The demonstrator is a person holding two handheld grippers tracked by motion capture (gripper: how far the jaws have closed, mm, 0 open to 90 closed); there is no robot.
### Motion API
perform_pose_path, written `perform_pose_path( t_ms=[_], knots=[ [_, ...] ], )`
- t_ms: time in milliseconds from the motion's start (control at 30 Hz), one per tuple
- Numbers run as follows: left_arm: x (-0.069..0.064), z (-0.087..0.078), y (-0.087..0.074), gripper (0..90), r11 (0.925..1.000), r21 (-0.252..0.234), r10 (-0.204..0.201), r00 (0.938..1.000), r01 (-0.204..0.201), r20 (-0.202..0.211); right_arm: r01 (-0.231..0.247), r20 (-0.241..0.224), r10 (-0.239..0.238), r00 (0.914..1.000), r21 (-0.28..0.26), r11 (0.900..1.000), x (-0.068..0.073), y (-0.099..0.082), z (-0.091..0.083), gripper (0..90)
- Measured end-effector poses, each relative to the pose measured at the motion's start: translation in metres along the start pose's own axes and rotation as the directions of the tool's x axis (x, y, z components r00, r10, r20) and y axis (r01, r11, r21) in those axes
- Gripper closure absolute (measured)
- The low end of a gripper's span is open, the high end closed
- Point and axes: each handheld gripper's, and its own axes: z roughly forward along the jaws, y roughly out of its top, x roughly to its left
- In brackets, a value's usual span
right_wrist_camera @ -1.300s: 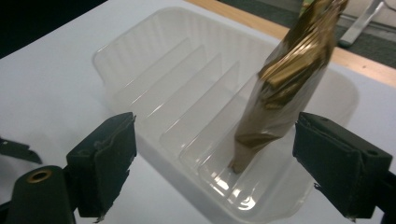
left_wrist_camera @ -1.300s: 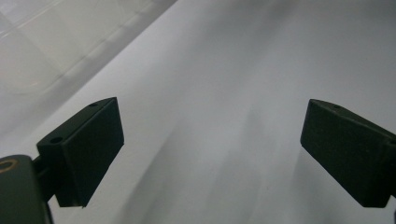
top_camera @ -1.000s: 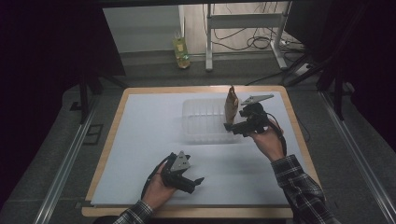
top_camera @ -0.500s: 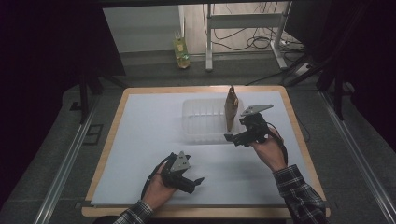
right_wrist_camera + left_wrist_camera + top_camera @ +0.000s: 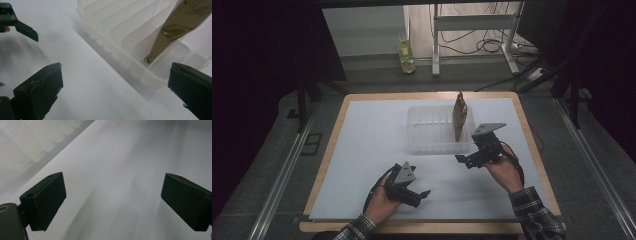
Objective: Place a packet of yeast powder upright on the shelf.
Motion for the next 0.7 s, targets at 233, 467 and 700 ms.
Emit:
perform_pose_path(
  t_ms=[233, 467, 700],
  knots=[
    [0.001, -0.001, 0.0, 5.9, 1.0, 0.001, -0.003, 1.0, 0.003, 0.002, -0.014, 0.0, 0.014, 0.9999, 0.003, 0.9999, 0.0, -0.012, -0.005, 0.0],
    [0.001, -0.001, 0.0, 6.0, 1.0, 0.002, -0.002, 1.0, 0.002, 0.003, -0.031, -0.019, 0.03, 0.9994, -0.02, 0.9993, 0.0, -0.026, -0.012, 0.0],
    [0.001, 0.0, 0.0, 5.9, 1.0, 0.001, -0.002, 1.0, 0.002, 0.002, -0.036, -0.003, 0.035, 0.9994, -0.019, 0.9992, 0.0, -0.04, -0.019, 0.0]
  ],
)
